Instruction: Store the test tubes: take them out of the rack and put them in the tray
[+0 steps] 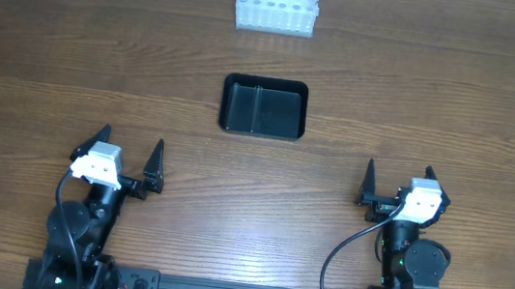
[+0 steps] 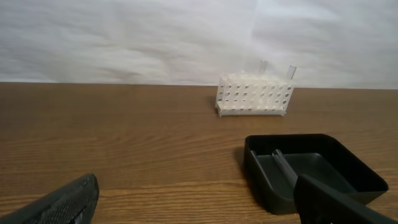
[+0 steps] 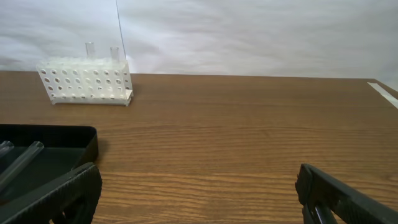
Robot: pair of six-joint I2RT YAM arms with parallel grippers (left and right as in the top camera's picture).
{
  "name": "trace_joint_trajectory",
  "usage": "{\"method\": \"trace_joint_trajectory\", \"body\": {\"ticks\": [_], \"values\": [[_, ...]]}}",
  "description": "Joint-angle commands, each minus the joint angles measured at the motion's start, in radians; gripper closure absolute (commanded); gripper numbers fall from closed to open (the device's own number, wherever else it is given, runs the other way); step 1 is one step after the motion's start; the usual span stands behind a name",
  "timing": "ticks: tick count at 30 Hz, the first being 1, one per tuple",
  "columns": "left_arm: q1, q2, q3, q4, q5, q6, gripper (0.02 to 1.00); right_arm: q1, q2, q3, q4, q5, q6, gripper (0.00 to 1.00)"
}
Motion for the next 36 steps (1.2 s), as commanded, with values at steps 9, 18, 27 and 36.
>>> {"method": "trace_joint_trajectory", "body": {"ticks": [9, 18, 27, 36], "values": [[0.005, -0.010, -0.005, -0.003, 0.013, 0.008, 0.018, -0.004, -0.010, -0.008, 0.002, -0.002, 0.000, 0.009], [0.005, -0.010, -0.005, -0.003, 0.013, 0.008, 0.018, -0.005, 0.077, 0.012, 0.064, 0.048, 0.025, 0.007], [0.005, -0.010, -0.005, -0.003, 0.013, 0.008, 0.018, -0.005, 0.450, 0.310, 0.089, 0.035, 0.166, 0.009], [0.005, -0.010, -0.005, -0.003, 0.013, 0.008, 0.018, 0.069, 0.982, 0.748, 0.045, -0.109, 0.189, 0.009]]}}
